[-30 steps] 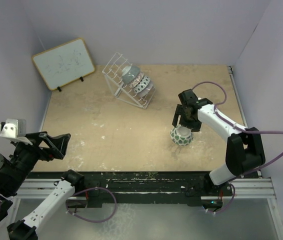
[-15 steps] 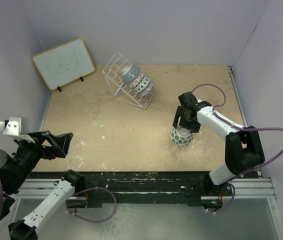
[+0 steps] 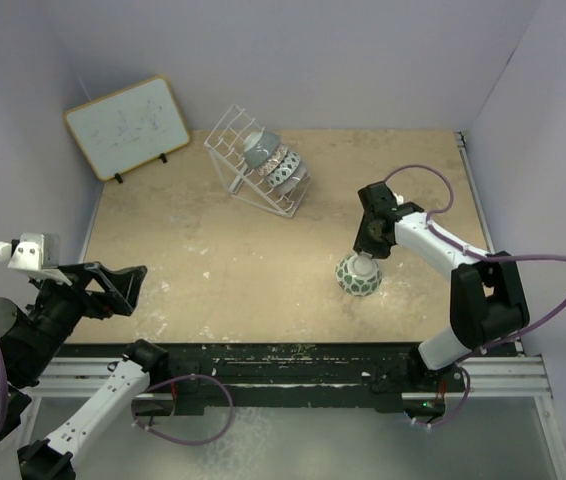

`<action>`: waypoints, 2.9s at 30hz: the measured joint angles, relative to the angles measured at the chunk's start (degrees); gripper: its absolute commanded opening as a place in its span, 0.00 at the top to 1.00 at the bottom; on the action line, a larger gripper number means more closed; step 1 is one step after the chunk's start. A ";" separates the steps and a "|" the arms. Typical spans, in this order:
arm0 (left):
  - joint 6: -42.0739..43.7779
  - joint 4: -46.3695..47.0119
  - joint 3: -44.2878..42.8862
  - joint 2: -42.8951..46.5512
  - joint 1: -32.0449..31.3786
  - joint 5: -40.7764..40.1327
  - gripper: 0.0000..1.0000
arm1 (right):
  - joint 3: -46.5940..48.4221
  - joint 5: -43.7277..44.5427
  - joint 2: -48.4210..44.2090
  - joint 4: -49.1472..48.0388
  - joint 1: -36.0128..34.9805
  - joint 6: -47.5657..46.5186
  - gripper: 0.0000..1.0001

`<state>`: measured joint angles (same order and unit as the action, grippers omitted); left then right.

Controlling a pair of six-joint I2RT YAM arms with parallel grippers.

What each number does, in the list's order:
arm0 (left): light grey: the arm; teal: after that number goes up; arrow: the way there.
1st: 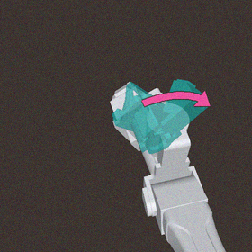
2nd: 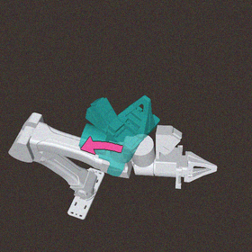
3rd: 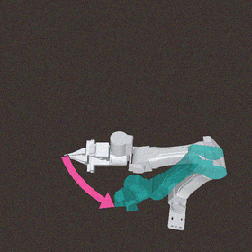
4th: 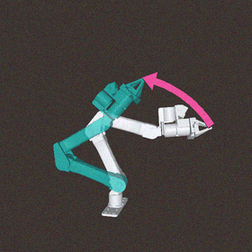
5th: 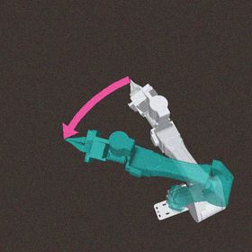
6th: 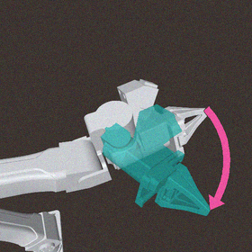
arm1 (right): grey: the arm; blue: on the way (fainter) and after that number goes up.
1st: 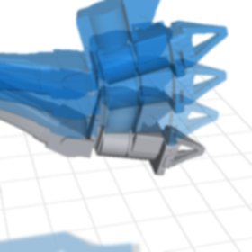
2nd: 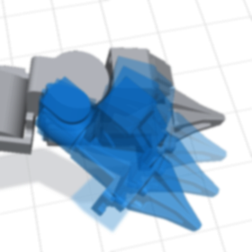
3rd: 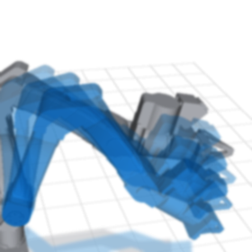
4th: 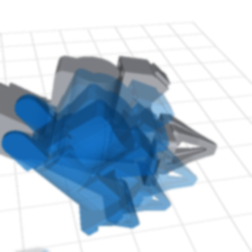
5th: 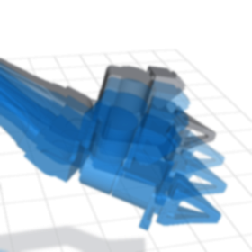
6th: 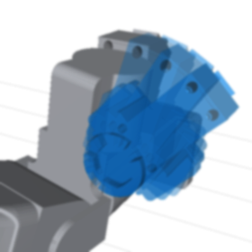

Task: Load the bowls into the dish rack

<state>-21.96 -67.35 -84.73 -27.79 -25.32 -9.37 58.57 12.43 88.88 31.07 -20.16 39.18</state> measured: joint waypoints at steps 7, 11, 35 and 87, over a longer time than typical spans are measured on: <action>-0.11 0.15 0.44 -0.02 0.00 0.22 0.01 | -1.70 -1.44 -1.01 -0.94 0.00 -0.39 0.64; -1.01 0.68 1.88 -0.20 0.00 0.94 0.01 | -1.57 -1.44 -3.67 -0.39 -0.02 -1.07 0.53; -14.49 30.47 28.92 -19.87 -2.60 25.51 0.08 | -4.42 -7.85 -16.48 4.20 1.38 -4.42 0.00; -15.96 65.70 9.90 -85.15 -33.94 5.27 0.28 | -16.37 -35.98 -27.45 -2.21 29.31 -6.54 0.00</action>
<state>-37.91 -1.65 -74.83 -112.95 -59.27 -4.10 42.19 -23.55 61.43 28.86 9.15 32.64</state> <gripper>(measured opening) 0.689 0.997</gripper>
